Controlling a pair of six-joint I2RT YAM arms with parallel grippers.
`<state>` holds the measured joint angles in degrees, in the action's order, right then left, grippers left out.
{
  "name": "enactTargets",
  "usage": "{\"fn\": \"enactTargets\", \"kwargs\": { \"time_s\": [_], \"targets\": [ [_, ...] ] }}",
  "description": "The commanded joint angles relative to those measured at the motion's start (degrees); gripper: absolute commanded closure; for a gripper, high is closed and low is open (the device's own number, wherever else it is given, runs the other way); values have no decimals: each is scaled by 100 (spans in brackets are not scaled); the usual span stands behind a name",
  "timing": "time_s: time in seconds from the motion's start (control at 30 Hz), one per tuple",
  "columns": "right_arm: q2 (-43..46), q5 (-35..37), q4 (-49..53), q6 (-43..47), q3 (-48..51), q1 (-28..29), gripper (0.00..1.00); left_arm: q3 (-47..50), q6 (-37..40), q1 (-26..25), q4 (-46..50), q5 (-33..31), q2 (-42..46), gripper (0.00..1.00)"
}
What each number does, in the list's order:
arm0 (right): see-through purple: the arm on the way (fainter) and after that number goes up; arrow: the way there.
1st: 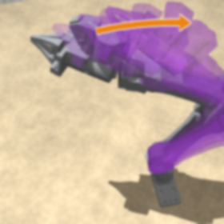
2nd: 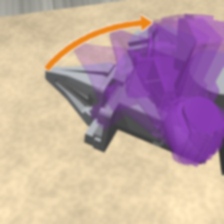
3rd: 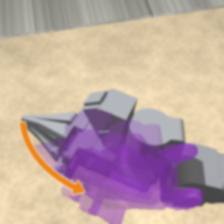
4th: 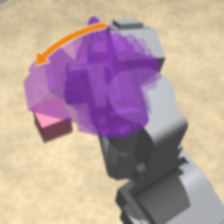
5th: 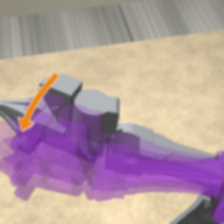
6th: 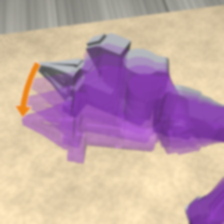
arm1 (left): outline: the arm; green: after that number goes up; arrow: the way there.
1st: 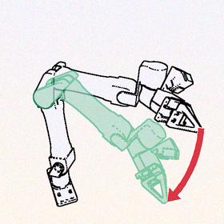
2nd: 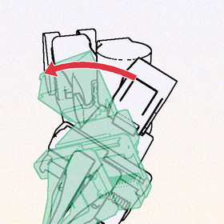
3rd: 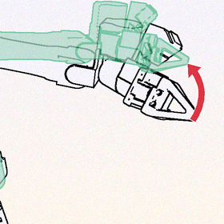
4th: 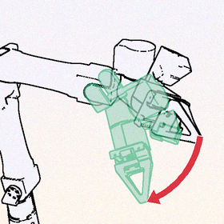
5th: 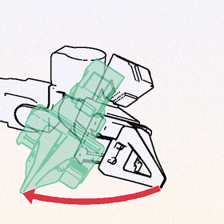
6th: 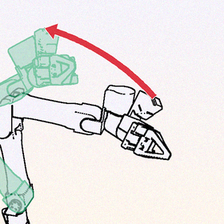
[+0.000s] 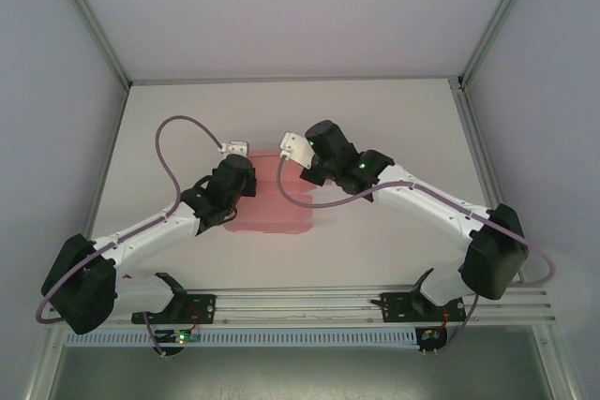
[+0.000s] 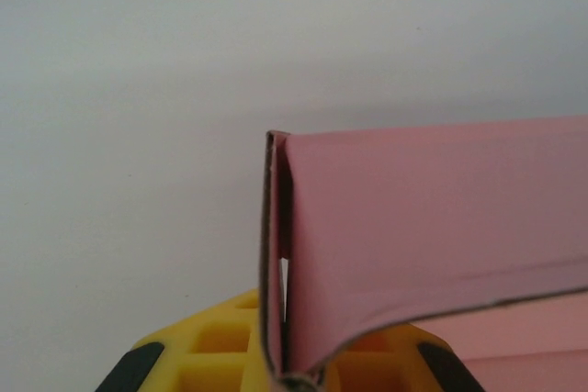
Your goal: Assemble paper box
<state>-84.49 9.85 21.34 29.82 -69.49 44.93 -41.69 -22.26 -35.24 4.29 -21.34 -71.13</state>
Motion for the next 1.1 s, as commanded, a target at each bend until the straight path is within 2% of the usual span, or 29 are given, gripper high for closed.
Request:
{"fn": "enactTargets", "kwargs": {
  "time_s": [0.0, 0.17, 0.3, 0.33, 0.4, 0.47, 0.57, 0.63, 0.77, 0.9, 0.97, 1.07],
  "targets": [
    [-149, 484, 0, -251, -266, 29, 100, -259, -303, -26, 169, -161, -3, 100],
    [-471, 560, -312, -766, -320, 86, 100, -477, -676, -26, 216, -192, -145, 100],
    [-686, 591, -766, -2331, -420, 161, 100, -477, -1213, -24, -2, -265, -165, 100],
    [-727, 373, -1073, -2698, -335, 199, 100, -426, -1313, -25, -203, -161, -168, 100],
    [-727, 410, -1734, -3439, -133, 316, 99, -335, -1597, -26, -485, -91, -175, 100],
    [-677, 714, -2527, -4027, 177, 449, 98, -313, -1831, -26, -646, -122, -195, 100],
    [-620, 1109, -4245, -4854, 850, 656, 93, -336, -2022, -22, -740, -127, -223, 100],
    [-654, 917, -5163, -5275, 1138, 680, 94, -356, -2085, -24, -737, -141, -234, 100],
    [-774, 619, -5997, -5799, 1349, 728, 93, -362, -2198, -35, -695, -264, -209, 100],
    [-685, 617, -5534, -5480, 1292, 773, 89, -343, -2120, -28, -689, -315, -94, 100],
    [-448, 787, -5049, -5187, 1330, 772, 78, -326, -2072, -25, -585, -437, -9, 100],
    [214, 1030, -4145, -4477, 1511, 777, 71, -292, -1951, -22, -429, -652, 131, 100]
  ]
}}
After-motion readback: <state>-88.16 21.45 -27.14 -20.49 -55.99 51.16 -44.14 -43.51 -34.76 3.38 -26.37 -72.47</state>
